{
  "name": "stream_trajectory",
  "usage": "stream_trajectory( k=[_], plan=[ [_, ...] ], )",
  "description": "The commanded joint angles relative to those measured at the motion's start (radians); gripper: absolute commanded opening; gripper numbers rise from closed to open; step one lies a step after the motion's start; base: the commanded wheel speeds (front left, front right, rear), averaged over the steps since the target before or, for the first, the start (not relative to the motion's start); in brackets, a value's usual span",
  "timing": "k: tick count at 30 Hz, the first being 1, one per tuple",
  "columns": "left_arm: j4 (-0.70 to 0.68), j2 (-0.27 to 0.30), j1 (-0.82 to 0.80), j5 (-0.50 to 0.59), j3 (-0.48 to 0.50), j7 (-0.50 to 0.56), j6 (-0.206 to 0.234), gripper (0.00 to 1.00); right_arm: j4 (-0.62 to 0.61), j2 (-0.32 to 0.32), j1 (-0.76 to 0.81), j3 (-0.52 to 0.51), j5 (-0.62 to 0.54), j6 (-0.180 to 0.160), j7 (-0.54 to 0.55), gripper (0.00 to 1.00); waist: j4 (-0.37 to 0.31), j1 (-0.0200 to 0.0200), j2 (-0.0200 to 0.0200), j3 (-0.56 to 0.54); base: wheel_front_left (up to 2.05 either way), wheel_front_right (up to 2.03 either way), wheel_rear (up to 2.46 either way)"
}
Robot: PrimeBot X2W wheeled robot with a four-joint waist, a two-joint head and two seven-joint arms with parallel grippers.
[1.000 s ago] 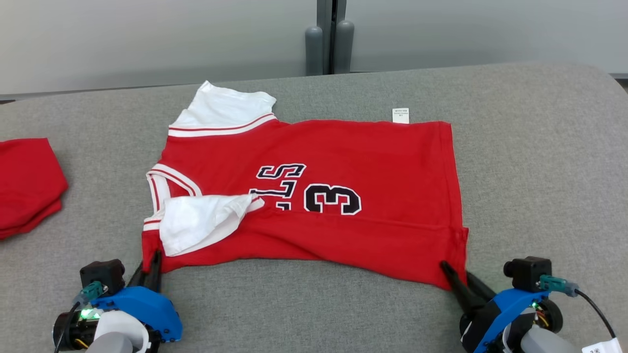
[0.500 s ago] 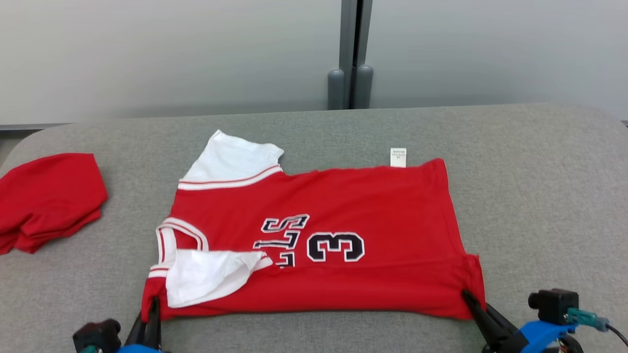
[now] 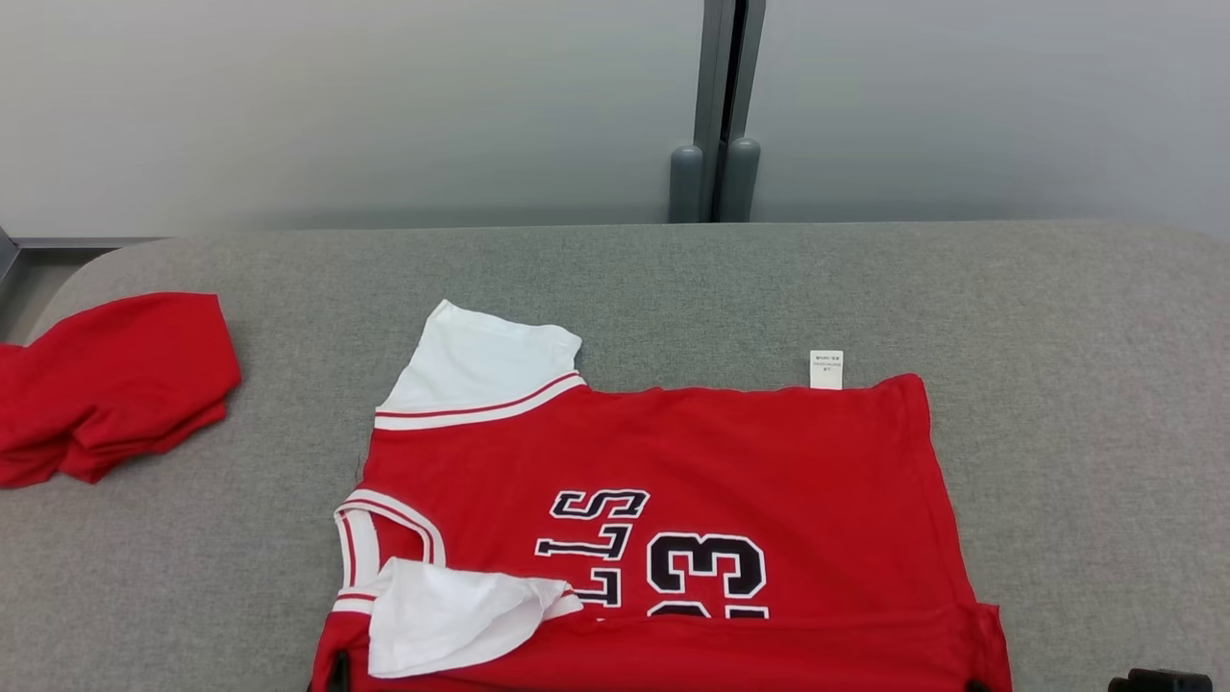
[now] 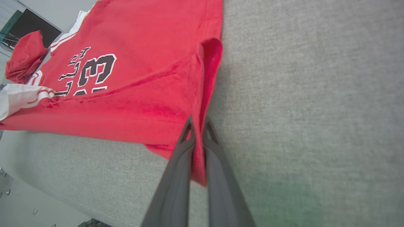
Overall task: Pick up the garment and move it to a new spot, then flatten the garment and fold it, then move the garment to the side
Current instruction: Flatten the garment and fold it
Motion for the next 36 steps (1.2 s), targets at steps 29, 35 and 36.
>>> stream_trajectory(
  k=[29, 35, 36],
  plan=[
    [-0.114, 0.019, -0.186, 0.256, 0.179, -0.141, 0.026, 1.00, -0.151, 0.219, -0.119, -0.330, -0.461, 0.000, -0.139, 1.00, 0.005, 0.0001, 0.0001, -0.042, 0.00, 0.00, 0.00],
    [-0.096, 0.041, -0.147, 0.294, 0.231, -0.141, -0.007, 1.00, -0.162, 0.235, -0.086, -0.401, -0.558, 0.000, -0.159, 1.00, 0.003, 0.0001, 0.0001, -0.052, 0.00, 0.00, 0.00],
    [-0.093, 0.045, -0.139, 0.301, 0.234, -0.141, -0.010, 1.00, -0.165, 0.237, -0.080, -0.407, -0.576, 0.000, -0.159, 1.00, 0.003, 0.0001, 0.0001, -0.055, 0.00, 0.00, 0.00]
  ],
)
